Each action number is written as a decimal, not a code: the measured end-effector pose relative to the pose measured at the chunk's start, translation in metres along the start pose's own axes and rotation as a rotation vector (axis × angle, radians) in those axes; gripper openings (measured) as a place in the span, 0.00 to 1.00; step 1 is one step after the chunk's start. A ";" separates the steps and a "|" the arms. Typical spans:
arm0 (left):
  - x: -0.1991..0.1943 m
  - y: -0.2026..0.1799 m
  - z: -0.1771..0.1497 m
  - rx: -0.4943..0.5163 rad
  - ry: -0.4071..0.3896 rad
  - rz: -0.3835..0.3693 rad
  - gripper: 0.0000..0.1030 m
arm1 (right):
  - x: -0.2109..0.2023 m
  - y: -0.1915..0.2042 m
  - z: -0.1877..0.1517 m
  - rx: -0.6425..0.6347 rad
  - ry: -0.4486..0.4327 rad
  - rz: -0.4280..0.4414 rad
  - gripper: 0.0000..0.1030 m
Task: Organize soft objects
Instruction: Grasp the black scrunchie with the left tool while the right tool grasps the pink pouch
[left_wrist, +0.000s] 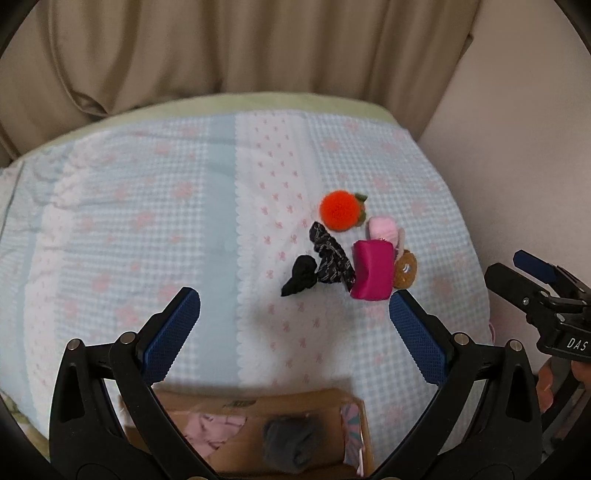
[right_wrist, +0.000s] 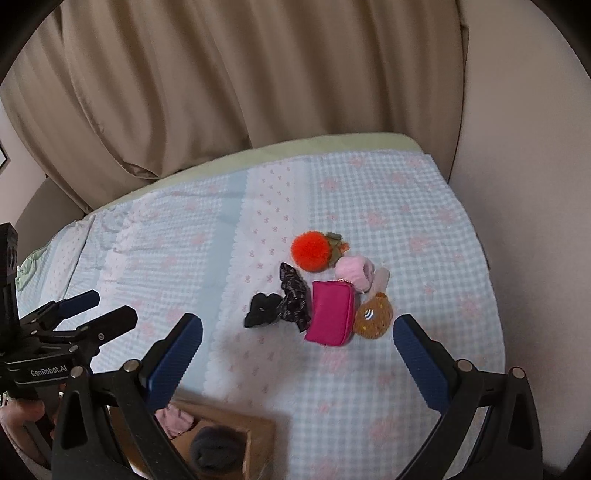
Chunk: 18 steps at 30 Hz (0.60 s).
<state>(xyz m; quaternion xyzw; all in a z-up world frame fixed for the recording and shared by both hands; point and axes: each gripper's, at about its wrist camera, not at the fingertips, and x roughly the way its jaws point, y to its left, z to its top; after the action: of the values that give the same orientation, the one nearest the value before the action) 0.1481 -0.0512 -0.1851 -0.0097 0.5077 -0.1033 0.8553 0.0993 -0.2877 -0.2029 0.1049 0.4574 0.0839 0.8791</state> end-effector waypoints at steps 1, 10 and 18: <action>0.014 0.000 0.002 0.001 0.016 -0.003 0.99 | 0.011 -0.005 0.002 0.003 0.010 0.001 1.00; 0.125 -0.002 0.008 0.097 0.154 -0.015 0.90 | 0.107 -0.036 0.009 0.032 0.096 0.000 0.94; 0.212 -0.001 0.002 0.181 0.261 -0.044 0.82 | 0.185 -0.052 0.001 0.018 0.182 -0.022 0.87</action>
<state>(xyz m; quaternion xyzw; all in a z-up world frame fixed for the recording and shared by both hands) 0.2481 -0.0921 -0.3672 0.0698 0.6029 -0.1678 0.7769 0.2077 -0.2930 -0.3610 0.0994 0.5374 0.0793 0.8337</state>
